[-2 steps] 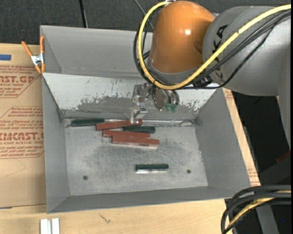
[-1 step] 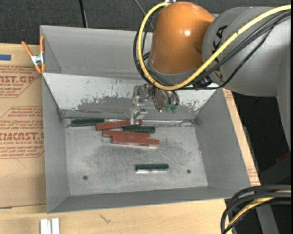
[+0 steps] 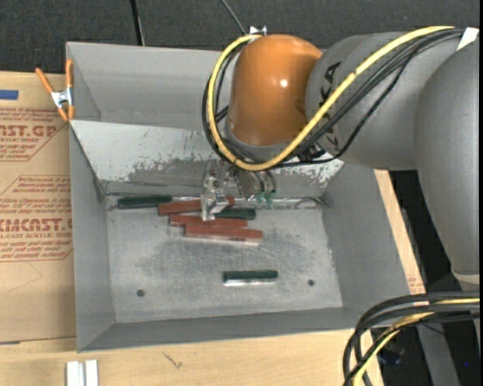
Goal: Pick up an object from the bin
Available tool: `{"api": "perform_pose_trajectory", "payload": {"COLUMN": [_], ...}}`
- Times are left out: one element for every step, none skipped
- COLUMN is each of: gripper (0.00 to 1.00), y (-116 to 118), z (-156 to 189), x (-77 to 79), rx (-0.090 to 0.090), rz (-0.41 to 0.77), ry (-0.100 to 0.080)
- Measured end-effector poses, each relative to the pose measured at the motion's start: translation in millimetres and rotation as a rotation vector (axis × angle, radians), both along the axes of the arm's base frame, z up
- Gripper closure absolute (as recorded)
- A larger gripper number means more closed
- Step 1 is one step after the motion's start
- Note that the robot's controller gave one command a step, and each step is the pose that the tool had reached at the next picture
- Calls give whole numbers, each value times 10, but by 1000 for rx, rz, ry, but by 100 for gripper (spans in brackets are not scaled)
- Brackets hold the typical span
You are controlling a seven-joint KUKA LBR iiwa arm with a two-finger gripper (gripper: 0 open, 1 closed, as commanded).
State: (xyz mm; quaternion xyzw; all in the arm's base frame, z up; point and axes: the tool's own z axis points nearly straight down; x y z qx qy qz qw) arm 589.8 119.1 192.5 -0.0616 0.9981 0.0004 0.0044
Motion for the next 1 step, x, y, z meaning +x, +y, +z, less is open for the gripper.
{"api": "perform_pose_trajectory", "payload": {"gripper": [0], "y": [-67], "z": [-412], "x": [-137], "rx": [0], "rz": [-26], "ry": [7]}}
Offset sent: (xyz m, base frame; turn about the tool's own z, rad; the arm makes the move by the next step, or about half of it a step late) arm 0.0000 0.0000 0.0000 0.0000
